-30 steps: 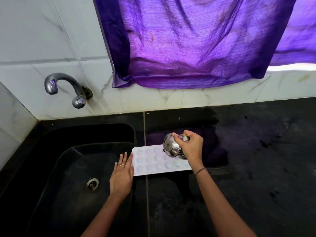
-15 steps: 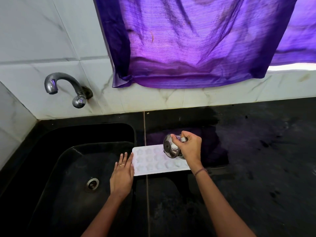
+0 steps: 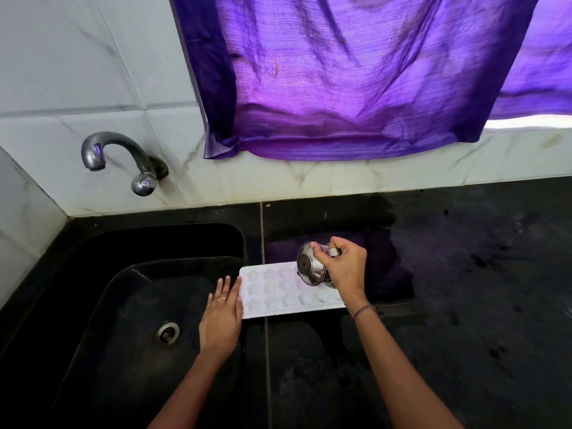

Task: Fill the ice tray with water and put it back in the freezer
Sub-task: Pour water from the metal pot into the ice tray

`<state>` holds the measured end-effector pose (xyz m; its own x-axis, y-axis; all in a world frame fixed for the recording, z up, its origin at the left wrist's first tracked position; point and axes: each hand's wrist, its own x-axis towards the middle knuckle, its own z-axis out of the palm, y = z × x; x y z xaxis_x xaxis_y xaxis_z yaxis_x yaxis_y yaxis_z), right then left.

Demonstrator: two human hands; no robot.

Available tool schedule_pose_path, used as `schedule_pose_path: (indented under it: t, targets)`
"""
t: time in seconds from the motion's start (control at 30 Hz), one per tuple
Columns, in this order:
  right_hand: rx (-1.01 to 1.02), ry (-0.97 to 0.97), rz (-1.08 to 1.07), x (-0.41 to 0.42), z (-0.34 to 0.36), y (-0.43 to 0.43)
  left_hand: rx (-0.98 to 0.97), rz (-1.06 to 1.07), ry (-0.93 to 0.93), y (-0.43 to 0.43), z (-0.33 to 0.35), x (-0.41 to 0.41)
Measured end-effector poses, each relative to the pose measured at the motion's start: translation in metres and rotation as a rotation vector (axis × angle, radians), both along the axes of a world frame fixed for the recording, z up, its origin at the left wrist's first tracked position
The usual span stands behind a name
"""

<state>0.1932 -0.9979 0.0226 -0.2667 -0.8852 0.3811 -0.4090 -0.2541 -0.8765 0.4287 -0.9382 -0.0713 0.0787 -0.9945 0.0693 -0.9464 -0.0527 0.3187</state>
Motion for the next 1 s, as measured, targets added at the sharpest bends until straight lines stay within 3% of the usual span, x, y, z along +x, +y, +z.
schedule_pose_path:
  t: [0.4,0.63,1.0]
  targets:
    - [0.042,-0.078,-0.070,0.002,0.004,0.005,-0.007,0.005,0.010,0.000,-0.002,0.000]
    - [0.002,-0.097,-0.001,0.017,0.011,0.002,-0.010,0.007,0.001,0.000,-0.002,0.001]
    - [-0.067,0.049,0.093,0.032,0.015,-0.003,-0.003,0.002,-0.018,0.001,0.000,0.001]
